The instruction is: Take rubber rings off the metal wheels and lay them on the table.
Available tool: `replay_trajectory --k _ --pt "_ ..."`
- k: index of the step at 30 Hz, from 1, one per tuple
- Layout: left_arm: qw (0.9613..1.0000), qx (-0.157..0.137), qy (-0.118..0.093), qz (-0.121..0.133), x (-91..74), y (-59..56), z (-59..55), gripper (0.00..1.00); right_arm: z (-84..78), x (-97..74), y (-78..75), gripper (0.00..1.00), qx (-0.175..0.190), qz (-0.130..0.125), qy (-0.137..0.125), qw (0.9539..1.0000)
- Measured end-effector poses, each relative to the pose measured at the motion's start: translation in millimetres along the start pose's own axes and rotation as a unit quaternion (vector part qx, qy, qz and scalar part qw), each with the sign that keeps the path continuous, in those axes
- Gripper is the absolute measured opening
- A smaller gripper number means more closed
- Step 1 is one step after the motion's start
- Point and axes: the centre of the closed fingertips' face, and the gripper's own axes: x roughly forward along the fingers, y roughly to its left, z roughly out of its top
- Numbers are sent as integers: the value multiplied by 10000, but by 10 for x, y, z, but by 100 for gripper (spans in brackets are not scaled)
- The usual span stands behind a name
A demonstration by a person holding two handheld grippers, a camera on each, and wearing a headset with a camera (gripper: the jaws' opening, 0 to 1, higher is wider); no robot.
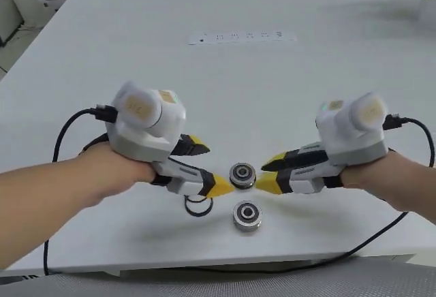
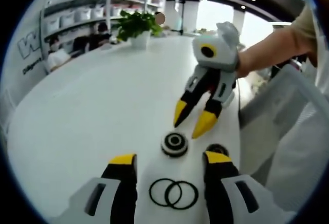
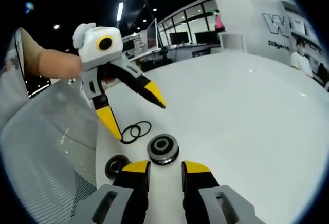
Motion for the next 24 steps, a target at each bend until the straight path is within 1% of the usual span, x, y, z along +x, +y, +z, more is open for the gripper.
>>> replay_trajectory --k 8,12,13,21,24 --pt "9999 29 26 -102 89 -33 3 44 -13 28 -59 18 -116 -32 -37 9999" --pt "9999 12 1 -124 128 -45 18 40 -29 44 -60 17 -185 -48 -29 9998" --pt "9999 14 -4 -129 138 -44 17 39 -15 53 -67 17 -176 -75 -78 9998" --pt "9998 44 -30 -182 230 -91 44 30 -15 80 -69 14 -307 -53 -103 9995" --pt "9998 54 -87 -160 265 -80 64 28 -13 86 -74 13 -393 -69 -125 9991"
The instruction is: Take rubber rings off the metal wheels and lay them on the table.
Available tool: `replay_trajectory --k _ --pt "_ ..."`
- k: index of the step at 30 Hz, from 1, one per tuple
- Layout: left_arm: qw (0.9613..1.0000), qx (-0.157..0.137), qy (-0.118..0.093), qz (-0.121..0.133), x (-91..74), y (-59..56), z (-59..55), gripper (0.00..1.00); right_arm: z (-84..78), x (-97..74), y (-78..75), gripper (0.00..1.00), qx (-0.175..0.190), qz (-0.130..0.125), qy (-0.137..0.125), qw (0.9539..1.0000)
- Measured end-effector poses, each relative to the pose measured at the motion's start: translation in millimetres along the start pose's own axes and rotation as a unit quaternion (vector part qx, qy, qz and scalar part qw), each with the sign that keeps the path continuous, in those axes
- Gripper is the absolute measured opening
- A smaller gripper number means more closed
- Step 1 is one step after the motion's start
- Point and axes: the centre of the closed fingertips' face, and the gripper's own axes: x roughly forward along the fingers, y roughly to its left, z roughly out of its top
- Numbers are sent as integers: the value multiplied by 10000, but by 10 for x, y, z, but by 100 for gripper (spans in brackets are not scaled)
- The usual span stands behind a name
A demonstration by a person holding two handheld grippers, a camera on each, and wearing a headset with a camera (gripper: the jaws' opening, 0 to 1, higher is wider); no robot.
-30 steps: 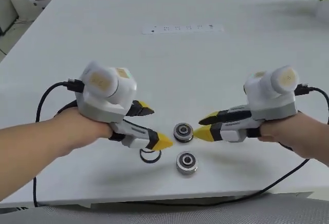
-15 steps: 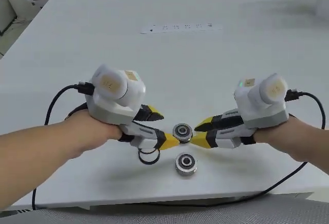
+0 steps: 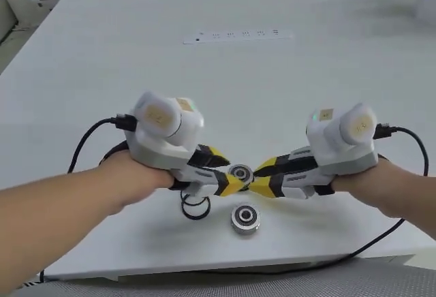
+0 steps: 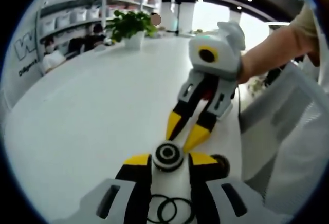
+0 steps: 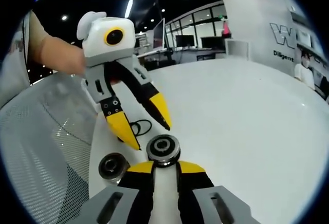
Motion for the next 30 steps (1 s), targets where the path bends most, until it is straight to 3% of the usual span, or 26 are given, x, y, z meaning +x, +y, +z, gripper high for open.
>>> replay_trajectory --k 5,14,25,30 --pt "10000 40 64 -48 62 -14 -25 23 -6 4 -3 12 -55 -11 -28 10000" --pt "9996 231 59 144 80 43 -19 14 -2 13 -10 11 -162 -33 -78 9998" --pt "9985 474 91 250 83 46 -8 13 -3 15 -3 10 -113 -148 -109 9998" --pt "9984 454 105 320 84 46 -12 13 -11 -5 15 1 -31 -184 -79 9998"
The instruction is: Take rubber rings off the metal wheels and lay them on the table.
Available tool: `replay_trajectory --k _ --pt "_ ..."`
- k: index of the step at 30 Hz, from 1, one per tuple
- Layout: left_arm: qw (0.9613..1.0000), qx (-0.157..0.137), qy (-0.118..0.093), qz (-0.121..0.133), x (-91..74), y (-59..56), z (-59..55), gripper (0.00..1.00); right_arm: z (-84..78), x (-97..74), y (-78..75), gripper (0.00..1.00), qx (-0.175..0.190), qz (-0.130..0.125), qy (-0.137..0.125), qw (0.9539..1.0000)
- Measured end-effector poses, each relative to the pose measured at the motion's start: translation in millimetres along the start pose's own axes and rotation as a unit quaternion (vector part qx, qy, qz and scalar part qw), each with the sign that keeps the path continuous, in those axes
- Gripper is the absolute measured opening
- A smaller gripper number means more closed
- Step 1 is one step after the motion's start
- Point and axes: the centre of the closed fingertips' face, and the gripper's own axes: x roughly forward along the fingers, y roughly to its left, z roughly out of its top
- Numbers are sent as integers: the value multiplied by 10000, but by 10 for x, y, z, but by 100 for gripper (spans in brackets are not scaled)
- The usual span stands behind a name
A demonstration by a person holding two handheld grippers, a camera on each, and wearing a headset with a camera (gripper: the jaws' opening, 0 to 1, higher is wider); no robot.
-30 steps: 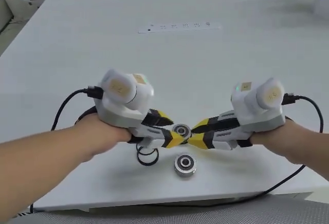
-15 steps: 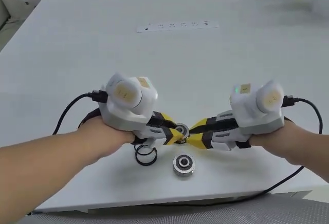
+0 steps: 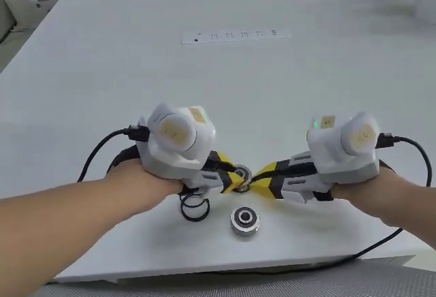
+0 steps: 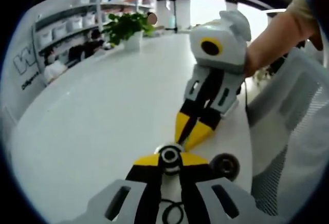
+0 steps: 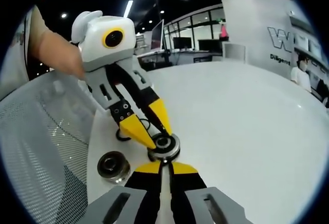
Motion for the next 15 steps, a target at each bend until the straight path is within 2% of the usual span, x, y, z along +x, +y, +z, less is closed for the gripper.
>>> replay_trajectory --k 4,9,12,15 --pt "10000 36 11 47 2 0 -1 13 -2 -22 3 0 126 -39 -17 9999" --pt "9999 99 85 88 5 7 -4 12 -8 -22 -17 0 518 -140 -68 9985" --pt "9998 153 114 106 6 10 -6 12 -2 -37 -40 0 1261 -198 -273 9915" --pt "9996 179 143 147 8 3 -4 12 -11 -42 -52 0 1398 -214 -332 9894"
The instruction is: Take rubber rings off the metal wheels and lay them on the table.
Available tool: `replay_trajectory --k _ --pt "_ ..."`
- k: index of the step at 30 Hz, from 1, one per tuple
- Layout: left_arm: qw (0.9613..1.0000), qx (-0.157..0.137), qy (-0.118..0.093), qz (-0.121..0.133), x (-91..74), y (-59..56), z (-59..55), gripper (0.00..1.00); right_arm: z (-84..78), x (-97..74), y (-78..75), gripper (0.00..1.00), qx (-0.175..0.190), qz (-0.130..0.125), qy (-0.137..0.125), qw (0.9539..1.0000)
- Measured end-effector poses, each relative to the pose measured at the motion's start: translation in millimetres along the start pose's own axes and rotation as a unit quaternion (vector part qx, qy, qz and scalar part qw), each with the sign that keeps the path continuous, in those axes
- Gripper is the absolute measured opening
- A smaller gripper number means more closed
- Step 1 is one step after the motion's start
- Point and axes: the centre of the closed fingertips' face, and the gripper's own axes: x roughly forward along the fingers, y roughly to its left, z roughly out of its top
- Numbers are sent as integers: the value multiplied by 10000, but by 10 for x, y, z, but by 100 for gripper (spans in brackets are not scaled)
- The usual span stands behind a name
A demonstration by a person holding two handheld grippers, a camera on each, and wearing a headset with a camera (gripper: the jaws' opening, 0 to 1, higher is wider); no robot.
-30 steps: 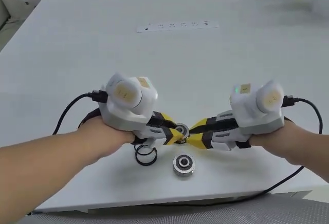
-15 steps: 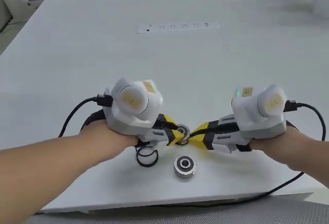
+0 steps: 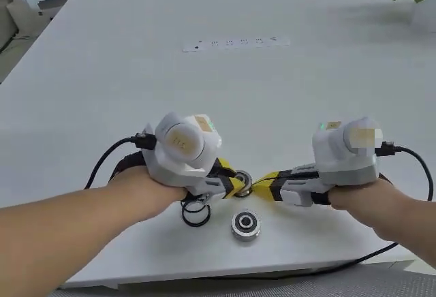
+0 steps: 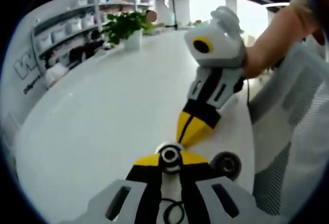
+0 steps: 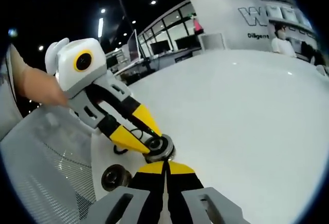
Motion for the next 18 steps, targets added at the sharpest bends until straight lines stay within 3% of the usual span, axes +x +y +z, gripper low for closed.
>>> replay_trajectory --k 18 --pt "10000 -40 32 64 0 -3 -2 12 145 -38 51 0 380 -58 -326 9987"
